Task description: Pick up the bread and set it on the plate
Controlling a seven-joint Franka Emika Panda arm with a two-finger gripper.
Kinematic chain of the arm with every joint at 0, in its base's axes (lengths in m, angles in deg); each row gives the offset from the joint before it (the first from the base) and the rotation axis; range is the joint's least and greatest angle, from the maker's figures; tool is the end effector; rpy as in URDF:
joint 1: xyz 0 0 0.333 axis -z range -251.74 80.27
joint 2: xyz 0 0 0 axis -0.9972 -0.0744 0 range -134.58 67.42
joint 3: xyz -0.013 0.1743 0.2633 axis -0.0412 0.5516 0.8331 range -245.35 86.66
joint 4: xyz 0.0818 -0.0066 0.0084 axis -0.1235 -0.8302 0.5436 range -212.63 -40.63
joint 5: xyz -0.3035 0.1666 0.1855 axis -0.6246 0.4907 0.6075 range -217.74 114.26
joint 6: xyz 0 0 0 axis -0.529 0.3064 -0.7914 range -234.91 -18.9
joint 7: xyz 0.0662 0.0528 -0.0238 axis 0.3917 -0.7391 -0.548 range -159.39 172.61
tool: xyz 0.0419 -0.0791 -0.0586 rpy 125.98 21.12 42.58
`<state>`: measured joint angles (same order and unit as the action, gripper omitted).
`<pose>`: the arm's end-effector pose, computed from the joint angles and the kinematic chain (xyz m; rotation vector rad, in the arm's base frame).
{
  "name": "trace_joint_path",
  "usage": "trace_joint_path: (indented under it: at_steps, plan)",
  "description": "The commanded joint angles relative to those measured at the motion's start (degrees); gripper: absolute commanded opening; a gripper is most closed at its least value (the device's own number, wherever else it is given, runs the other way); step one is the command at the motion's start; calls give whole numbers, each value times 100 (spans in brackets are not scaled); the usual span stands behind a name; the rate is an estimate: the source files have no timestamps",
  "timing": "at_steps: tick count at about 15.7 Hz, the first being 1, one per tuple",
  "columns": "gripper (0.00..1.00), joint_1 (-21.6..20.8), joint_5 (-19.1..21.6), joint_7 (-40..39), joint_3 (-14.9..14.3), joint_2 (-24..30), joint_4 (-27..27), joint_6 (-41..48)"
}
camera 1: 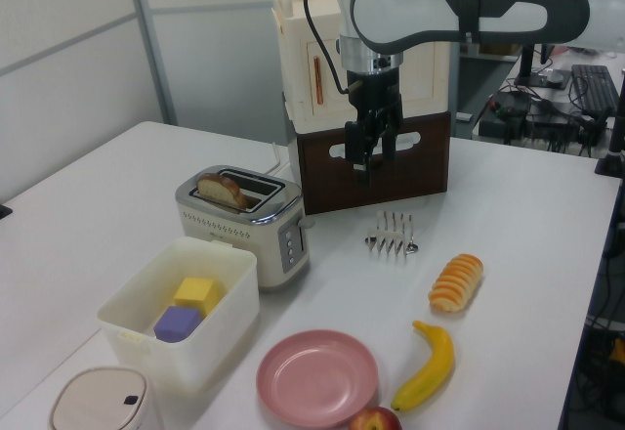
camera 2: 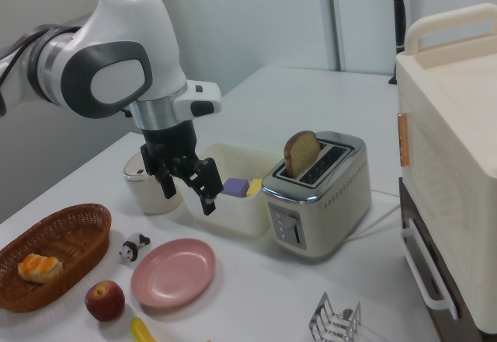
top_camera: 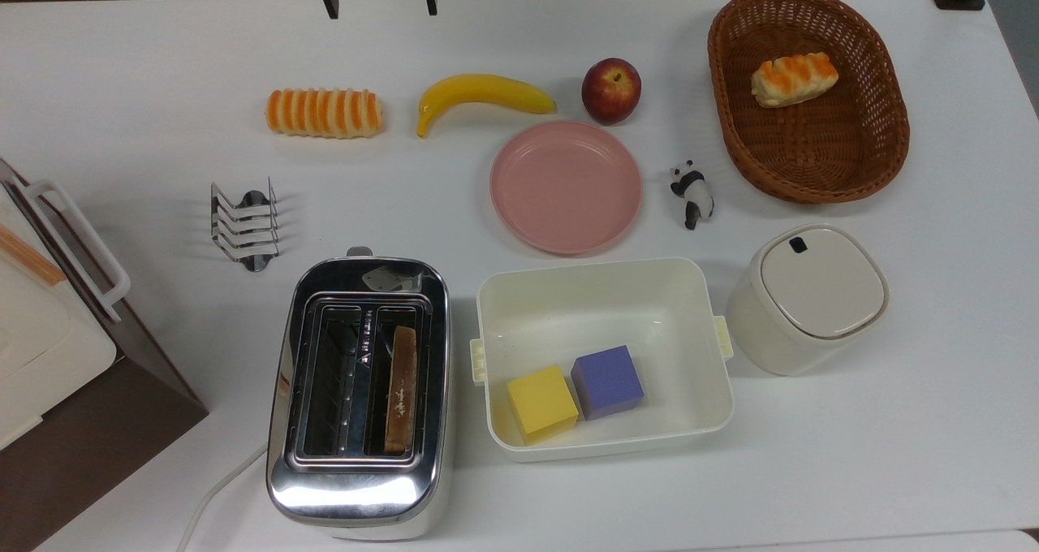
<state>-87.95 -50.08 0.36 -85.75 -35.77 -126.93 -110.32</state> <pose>0.5645 -0.0371 0.6015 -3.1127 -0.0550 0.0523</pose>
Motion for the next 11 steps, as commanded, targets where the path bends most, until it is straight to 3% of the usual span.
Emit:
trace_joint_path:
  at_steps: [1,11]
  plan:
    - [100,2,1,80,43,52,-94,-37]
    - [100,2,-17,71,43,-264,109,-72]
